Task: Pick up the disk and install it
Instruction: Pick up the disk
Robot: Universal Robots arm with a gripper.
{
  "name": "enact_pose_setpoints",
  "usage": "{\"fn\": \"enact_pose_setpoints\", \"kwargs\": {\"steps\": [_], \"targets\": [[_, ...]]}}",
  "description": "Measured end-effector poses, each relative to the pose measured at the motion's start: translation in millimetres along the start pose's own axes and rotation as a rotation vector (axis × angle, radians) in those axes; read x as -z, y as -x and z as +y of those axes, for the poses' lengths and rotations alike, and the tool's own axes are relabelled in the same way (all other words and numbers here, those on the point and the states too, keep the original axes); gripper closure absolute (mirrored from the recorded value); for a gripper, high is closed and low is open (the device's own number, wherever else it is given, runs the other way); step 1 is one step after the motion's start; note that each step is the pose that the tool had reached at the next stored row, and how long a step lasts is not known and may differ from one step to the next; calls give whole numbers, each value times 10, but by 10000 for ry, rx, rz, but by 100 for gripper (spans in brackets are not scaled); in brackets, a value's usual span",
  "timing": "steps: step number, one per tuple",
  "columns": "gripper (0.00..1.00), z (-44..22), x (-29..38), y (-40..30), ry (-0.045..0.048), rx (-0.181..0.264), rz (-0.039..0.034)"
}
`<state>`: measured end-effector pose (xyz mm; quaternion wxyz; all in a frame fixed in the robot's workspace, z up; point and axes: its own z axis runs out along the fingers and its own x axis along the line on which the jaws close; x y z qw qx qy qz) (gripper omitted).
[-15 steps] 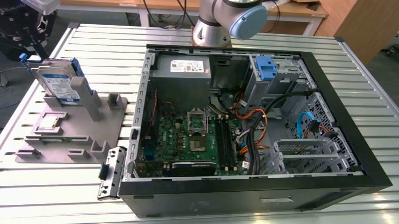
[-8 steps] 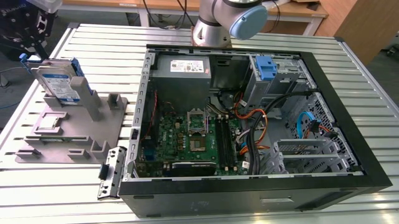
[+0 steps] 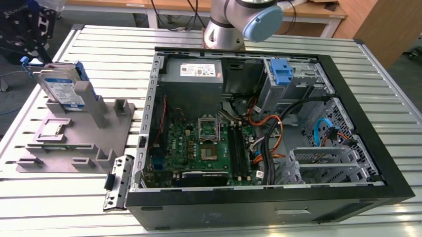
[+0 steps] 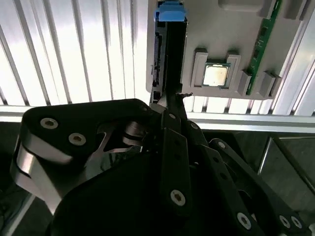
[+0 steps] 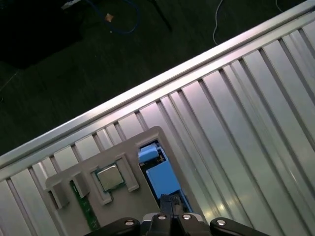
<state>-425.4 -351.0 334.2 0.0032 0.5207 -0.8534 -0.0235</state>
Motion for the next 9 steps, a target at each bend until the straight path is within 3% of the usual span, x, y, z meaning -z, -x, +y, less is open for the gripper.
{"fn": "enact_pose_setpoints", "kwargs": {"steps": [9], "targets": [[89,-1,-20,-1,31,1628,70]]}}
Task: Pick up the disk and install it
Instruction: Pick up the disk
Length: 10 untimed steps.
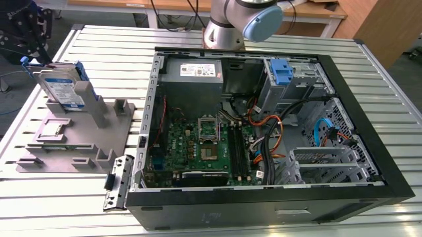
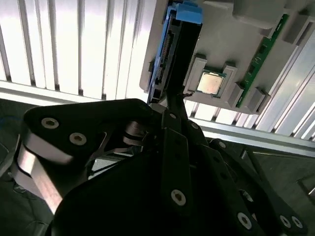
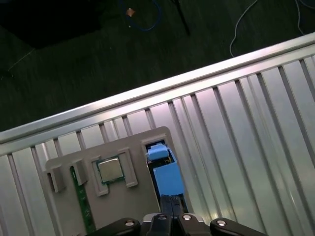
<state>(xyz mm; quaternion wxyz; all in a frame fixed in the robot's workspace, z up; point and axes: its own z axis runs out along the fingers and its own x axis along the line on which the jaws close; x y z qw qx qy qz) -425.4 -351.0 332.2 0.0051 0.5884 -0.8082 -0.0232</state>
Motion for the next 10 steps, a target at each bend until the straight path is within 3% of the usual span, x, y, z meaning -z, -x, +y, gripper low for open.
{"fn": "enact_pose_setpoints", "kwargs": {"steps": [4,10], "targets": [[89,0,-2,0,16,591,8],[89,-3,15,2,42,948,-37]]}}
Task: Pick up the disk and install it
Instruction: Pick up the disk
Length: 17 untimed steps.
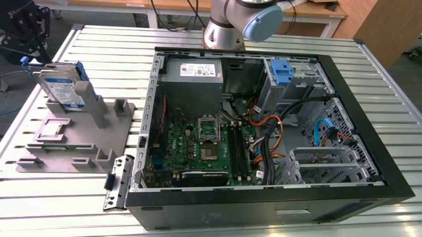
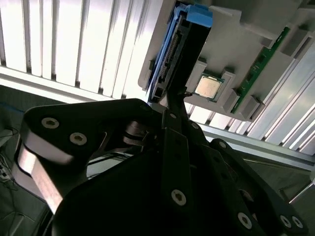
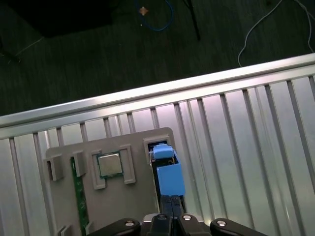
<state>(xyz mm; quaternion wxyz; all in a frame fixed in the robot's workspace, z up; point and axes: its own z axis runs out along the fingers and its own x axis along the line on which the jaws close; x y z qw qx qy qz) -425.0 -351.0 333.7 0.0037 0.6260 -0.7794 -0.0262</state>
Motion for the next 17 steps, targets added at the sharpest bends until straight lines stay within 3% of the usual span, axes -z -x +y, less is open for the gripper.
{"fn": "enact_pose_setpoints", "kwargs": {"steps": [10,17], "targets": [[89,-39,-8,8,2,39,-4],[89,-72,-15,15,15,515,18]]}}
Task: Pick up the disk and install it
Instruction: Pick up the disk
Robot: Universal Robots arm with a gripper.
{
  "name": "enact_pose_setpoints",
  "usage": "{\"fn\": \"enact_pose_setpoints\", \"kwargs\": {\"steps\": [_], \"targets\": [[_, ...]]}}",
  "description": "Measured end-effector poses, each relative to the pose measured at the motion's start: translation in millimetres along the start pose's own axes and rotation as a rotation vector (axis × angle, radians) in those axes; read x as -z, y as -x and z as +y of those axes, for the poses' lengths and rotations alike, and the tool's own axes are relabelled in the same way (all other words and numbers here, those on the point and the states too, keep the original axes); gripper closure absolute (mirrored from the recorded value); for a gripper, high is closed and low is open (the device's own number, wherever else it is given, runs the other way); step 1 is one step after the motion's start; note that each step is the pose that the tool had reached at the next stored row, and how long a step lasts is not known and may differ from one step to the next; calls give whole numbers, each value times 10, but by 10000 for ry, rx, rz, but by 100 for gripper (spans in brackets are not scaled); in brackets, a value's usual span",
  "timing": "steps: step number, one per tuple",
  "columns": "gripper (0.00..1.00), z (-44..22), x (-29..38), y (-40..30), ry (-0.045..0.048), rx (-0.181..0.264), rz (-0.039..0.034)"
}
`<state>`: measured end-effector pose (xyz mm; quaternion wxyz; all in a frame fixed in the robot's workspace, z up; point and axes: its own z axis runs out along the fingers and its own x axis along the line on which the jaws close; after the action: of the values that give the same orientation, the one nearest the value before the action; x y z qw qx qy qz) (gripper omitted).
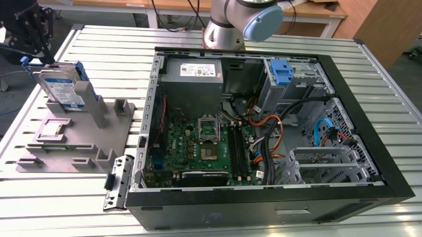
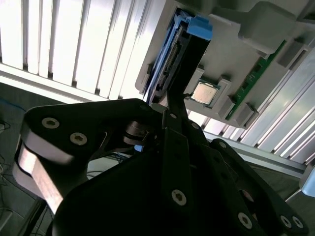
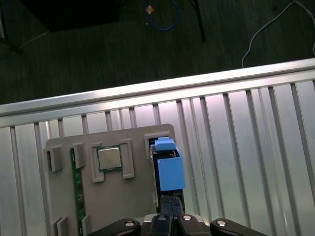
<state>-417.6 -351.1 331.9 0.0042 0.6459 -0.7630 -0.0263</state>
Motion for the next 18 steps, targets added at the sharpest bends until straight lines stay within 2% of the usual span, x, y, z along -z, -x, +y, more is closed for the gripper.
{"fn": "enact_pose_setpoints", "kwargs": {"steps": [18], "targets": [[89,-19,0,3,2,59,3]]}}
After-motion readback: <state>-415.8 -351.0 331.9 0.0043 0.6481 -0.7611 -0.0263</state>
